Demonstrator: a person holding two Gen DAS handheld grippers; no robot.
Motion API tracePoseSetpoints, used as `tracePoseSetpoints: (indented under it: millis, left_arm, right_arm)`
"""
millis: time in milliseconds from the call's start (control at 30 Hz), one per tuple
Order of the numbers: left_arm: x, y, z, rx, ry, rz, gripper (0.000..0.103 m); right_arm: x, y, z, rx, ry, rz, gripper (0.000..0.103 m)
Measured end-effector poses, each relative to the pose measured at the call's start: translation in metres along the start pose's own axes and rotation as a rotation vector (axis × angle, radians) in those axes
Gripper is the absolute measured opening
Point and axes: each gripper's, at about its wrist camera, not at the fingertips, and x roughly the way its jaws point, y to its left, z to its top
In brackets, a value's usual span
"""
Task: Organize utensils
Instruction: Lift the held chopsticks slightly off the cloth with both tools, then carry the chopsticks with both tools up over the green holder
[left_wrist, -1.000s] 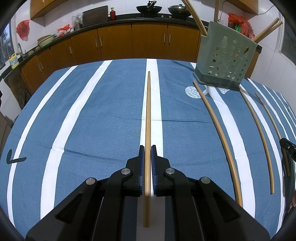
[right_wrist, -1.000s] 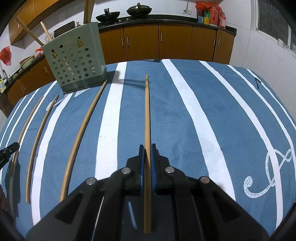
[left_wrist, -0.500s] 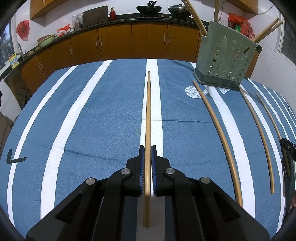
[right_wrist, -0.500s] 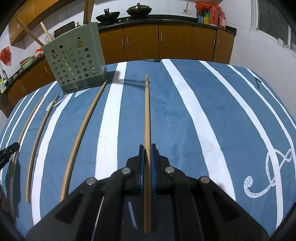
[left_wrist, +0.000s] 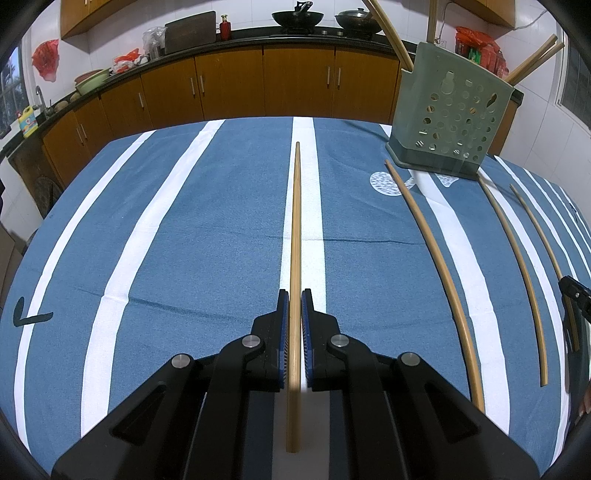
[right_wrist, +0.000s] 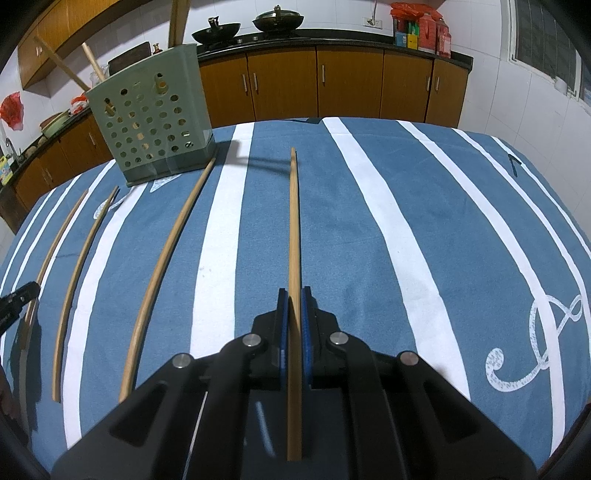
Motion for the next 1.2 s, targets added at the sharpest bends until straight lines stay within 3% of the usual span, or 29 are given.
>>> tracePoseSetpoints:
  millis: [633,800,1200]
  left_arm:
    - [-0.009,0.000,-0.011,0.014,0.001,0.020,0.007]
    - [-0.021,0.007,-0.006,-0.006,-0.023,0.008,0.007]
    - [-0.088,0.037,0.052,-0.093,-0.209,-0.089,0.007]
  right_arm:
    - [-0.022,-0.012,-0.010,0.043,-0.023,0.043,0.008]
    - [-0.043,-0.019,0.000,0.055,-0.079,0.048,0.008]
    - [-0.108,-0.027,0.050,0.076,-0.303,0.070,0.008]
